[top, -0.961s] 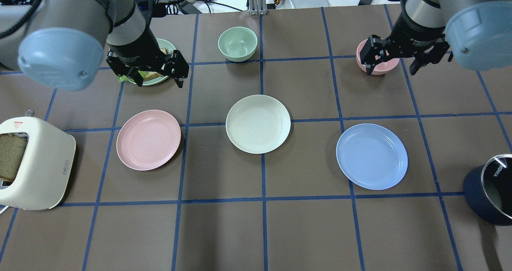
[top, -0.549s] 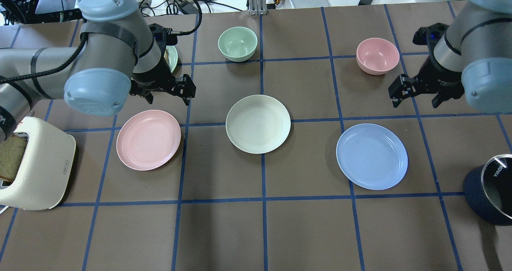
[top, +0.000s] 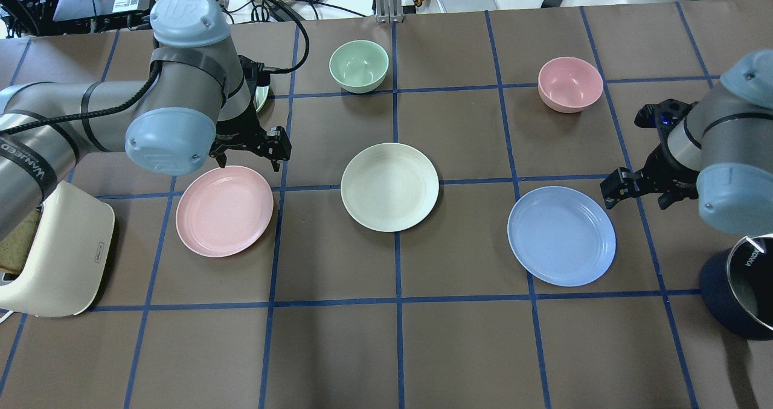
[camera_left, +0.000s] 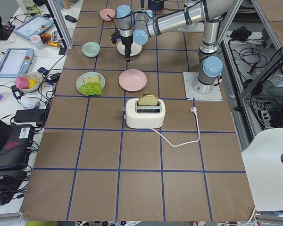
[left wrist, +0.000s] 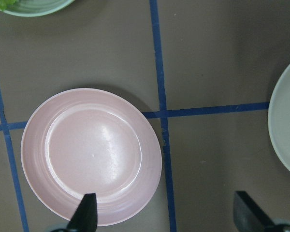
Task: Stack three plates with pink and blue
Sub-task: 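Grasp the pink plate rim with the left gripper while the right grasps the blue plate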
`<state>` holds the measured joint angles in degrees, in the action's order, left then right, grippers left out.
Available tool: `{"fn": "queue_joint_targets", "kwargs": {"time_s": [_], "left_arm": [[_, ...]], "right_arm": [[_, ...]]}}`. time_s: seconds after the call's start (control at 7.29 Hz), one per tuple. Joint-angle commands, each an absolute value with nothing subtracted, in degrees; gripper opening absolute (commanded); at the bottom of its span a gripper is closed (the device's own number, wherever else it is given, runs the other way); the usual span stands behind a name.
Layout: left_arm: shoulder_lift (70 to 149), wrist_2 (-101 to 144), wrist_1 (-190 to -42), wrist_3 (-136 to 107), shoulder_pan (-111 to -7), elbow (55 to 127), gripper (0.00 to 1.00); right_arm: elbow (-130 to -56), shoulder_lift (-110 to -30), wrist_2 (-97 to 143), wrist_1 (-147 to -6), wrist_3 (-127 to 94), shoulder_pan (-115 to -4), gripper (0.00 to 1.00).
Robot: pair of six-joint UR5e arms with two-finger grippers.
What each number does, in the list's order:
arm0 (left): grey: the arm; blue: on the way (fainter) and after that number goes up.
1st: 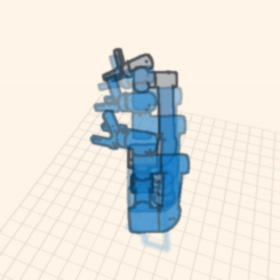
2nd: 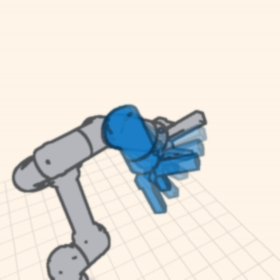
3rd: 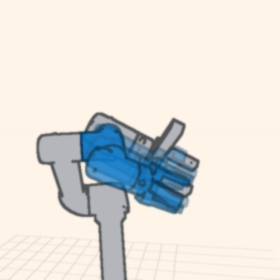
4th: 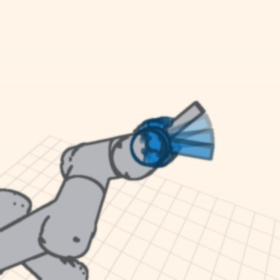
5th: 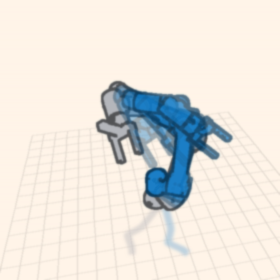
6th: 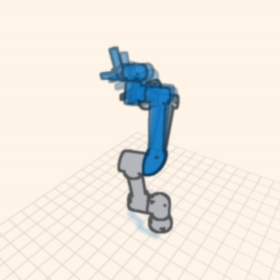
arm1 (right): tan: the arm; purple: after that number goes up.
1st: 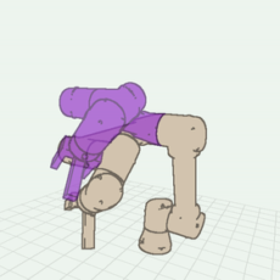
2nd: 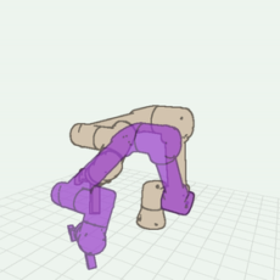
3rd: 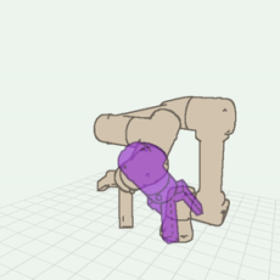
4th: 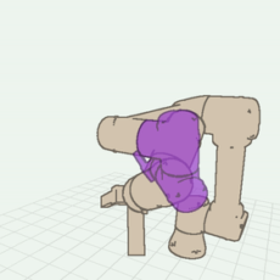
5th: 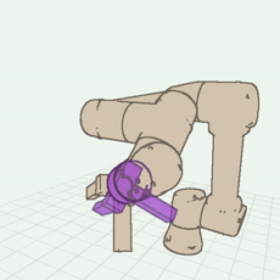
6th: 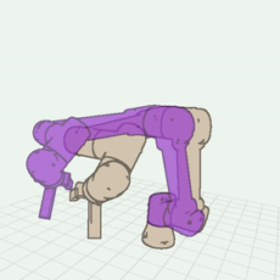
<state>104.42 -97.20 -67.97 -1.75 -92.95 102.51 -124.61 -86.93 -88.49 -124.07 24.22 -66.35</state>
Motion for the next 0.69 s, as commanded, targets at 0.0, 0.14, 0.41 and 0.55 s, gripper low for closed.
{"fn": "queue_joint_targets", "kwargs": {"time_s": [0.0,0.14,0.41,0.55], "left_arm": [[107.21,-96.94,-65.66,-5.51,-92.99,102.74,0.89],[108.27,-96.86,-64.26,-8.23,-92.99,103.35,0.87],[109.24,-97.03,-57.27,-8.09,-92.99,108.34,0.8],[110.03,-97.21,-52.95,-7.48,-92.99,110.37,0.77]], "right_arm": [[-125.51,-83.6,-87.72,-126.55,25.22,-66.18,0.91],[-125.51,-83.06,-87.63,-129.0,25.14,-66.09,0.84],[-125.68,-80.61,-85.26,-130.25,24.96,-65.31,0.77],[-125.68,-80.25,-85.34,-130.25,24.7,-65.04,0.77]]}}
